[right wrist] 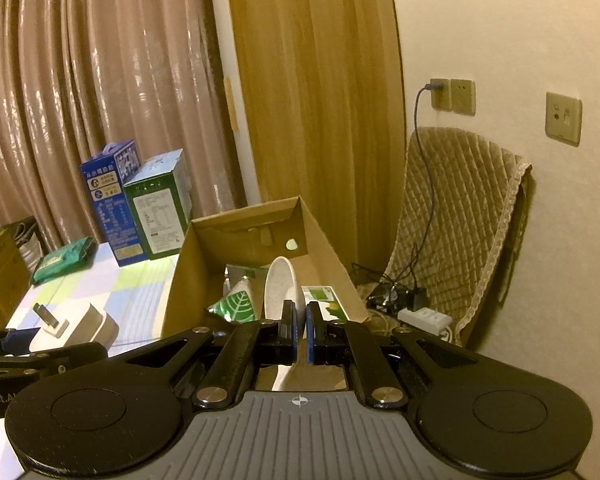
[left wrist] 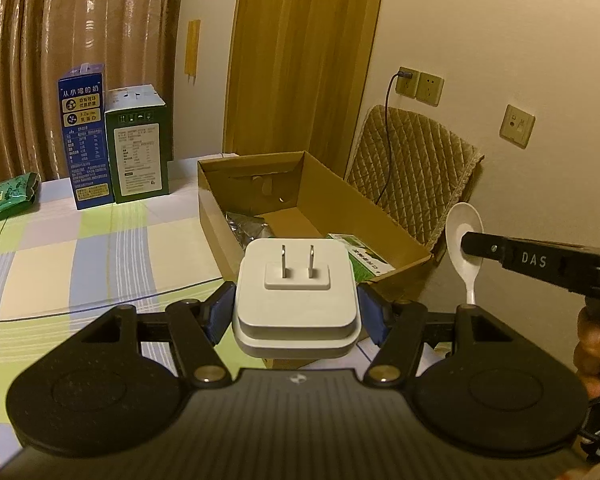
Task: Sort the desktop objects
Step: 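Lower plug with left tool while right tool lowers spoon into cardboard box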
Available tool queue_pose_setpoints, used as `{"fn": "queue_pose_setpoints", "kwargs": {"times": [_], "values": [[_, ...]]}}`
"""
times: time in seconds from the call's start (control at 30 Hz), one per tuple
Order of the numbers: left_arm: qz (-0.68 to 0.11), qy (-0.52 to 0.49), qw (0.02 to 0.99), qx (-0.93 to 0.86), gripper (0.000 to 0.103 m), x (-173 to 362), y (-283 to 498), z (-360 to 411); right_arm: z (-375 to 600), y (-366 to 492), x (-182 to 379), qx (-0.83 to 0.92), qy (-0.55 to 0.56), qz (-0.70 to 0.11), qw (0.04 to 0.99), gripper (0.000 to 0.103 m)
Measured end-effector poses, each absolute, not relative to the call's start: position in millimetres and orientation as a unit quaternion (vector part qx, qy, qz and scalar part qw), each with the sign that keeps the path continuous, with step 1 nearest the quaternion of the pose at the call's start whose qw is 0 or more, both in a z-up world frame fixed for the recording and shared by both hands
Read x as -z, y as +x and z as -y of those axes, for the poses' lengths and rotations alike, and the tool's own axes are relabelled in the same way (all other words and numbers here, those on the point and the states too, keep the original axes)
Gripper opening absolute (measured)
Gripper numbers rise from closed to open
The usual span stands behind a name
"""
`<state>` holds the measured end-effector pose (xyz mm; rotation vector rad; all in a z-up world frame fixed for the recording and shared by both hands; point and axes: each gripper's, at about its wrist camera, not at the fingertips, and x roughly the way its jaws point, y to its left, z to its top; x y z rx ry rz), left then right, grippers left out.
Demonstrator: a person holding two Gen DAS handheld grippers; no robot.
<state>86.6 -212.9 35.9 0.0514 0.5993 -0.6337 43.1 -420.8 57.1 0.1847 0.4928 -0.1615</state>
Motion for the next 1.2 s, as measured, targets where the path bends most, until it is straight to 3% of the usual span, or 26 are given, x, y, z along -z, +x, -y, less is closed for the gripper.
{"fn": "queue_pose_setpoints", "kwargs": {"times": [1.2], "values": [[-0.314,0.008,0.895,0.318,0.060,-33,138,253,444,128,-54,0.025,0.023,-0.293,0.956,0.001]]}}
